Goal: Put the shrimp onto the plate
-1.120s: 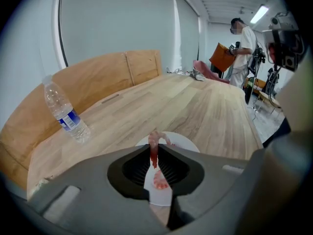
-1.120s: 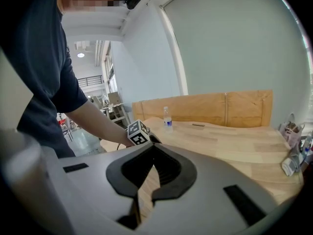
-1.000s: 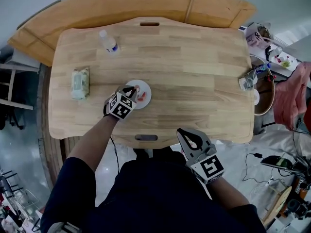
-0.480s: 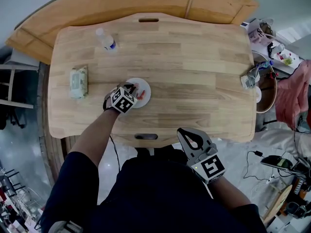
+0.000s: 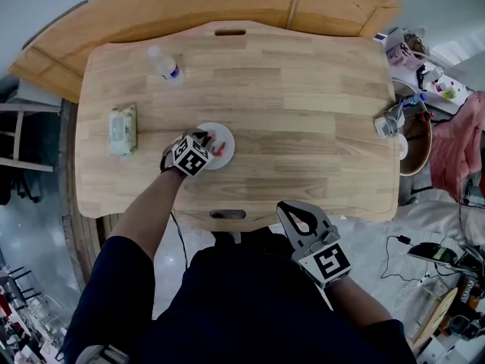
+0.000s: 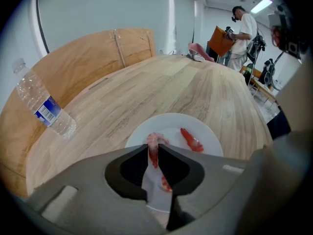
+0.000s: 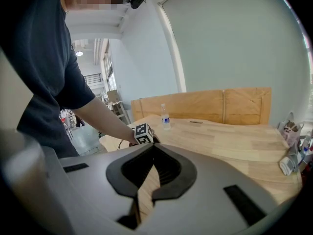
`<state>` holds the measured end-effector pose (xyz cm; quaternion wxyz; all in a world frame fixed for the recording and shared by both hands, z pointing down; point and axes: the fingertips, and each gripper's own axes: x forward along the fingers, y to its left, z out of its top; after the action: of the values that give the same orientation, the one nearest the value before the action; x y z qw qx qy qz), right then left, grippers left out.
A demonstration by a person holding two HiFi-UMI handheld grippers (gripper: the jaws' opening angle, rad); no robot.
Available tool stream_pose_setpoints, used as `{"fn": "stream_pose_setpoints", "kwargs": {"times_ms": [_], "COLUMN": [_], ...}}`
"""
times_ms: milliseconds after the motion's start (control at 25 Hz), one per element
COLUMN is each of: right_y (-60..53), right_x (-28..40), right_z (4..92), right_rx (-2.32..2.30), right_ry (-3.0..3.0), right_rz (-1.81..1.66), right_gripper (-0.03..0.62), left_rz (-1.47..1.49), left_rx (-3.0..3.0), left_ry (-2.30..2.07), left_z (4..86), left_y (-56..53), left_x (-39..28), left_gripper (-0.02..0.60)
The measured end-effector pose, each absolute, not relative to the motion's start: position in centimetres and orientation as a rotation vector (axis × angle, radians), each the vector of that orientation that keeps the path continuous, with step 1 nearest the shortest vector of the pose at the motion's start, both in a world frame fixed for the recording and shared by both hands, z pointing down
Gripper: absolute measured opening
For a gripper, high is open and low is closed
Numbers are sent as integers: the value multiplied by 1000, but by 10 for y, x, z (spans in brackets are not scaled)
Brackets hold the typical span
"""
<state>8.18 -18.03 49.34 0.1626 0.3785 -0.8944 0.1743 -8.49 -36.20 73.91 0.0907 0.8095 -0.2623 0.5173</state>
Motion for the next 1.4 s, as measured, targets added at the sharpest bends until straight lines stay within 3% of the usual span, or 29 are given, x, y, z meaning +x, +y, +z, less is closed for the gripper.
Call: {"fn": "stream_pose_setpoints", "kwargs": {"times_ms": [360,1400], "right_y": [-176,-125], "right_x": [74,-50], "right_z": [480,405], "right_rx": [1088,1025], "right_ry": [-2559,-2718], "right_rz": [465,259], "right_gripper": [11,11], "left_rz": [1430,645], "left_rx": [2454,2882], "left_ry": [-818,-930], "left_z": [710,425], "left_y": [-353,-143], "left_x": [-84,-80], "left_gripper": [69,65]}}
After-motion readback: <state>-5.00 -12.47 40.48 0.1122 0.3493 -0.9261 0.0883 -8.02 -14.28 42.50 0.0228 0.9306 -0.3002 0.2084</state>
